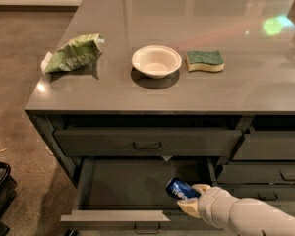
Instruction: Pick pepsi can from middle drawer and place on counter
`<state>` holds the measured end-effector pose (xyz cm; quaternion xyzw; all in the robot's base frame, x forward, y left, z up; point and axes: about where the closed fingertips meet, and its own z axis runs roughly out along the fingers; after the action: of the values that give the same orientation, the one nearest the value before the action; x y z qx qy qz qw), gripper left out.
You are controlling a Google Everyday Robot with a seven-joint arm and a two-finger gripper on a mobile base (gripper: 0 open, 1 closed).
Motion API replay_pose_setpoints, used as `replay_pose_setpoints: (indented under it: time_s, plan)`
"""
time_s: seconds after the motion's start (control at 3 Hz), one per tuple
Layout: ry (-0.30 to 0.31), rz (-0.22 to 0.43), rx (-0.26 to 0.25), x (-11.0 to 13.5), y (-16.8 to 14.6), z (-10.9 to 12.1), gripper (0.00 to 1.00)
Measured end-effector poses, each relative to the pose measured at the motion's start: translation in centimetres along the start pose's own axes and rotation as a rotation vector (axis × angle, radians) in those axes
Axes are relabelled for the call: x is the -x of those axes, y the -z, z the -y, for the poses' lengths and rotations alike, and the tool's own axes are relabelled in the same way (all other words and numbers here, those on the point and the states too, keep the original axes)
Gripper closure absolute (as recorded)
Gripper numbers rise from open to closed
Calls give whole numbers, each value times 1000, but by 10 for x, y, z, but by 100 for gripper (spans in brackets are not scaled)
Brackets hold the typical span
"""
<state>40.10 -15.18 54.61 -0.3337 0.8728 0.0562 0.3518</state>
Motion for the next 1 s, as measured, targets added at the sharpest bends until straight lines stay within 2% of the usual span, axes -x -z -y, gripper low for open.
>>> replay_pose_setpoints:
  time_s: [0.33,0.67,1.0]
  plan:
    - [52,32,9,20,24,5,100]
    - [188,75,-6,78,81,15,100]
    - [292,125,-30,131,129,31,100]
